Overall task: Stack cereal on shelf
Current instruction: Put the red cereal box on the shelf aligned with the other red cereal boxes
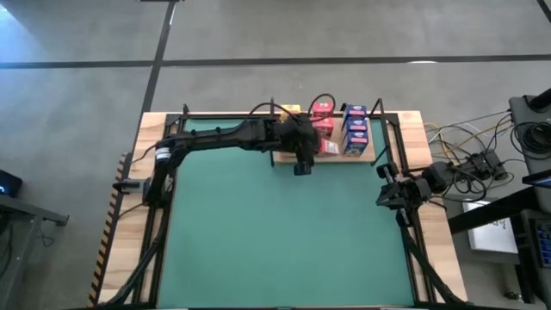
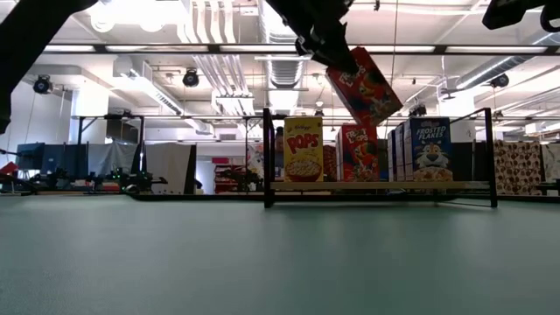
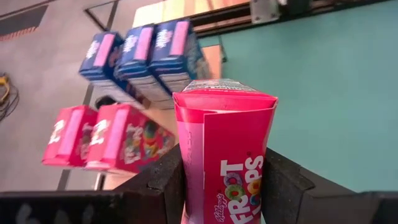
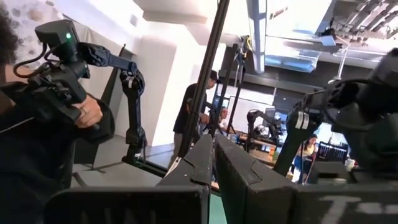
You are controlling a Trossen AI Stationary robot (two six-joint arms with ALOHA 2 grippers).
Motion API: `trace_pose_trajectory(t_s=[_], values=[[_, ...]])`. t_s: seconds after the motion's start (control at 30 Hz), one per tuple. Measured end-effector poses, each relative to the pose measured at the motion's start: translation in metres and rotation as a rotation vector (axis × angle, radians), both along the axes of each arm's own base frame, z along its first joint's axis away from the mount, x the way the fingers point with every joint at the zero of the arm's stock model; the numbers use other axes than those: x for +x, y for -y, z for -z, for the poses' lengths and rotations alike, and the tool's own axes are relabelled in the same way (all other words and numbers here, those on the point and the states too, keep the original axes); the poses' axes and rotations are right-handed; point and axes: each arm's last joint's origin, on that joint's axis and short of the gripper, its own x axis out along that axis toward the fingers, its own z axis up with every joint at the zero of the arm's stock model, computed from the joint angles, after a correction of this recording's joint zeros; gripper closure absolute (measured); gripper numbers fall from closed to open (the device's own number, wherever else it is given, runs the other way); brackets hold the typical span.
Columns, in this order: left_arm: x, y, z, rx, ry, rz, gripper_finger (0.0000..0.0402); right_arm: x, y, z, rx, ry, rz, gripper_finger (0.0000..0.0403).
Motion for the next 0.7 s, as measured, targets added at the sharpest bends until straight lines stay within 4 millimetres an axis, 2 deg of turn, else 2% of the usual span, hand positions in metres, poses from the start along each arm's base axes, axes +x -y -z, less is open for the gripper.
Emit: trace_pose_trajectory(t_s=[0.3,0.7], values=[[0.001,-0.018,0.012,-0.010,0.024,-0.032,0.0260,0.000,0.000,0.000,0.007,-0.004,-0.001,0.0394],[0.001,-0.020,0.014,-0.034,0.026,-0.036,0.0260,0.000,0.000,0.000,0.014,-0.008,-0.002,0.0394]])
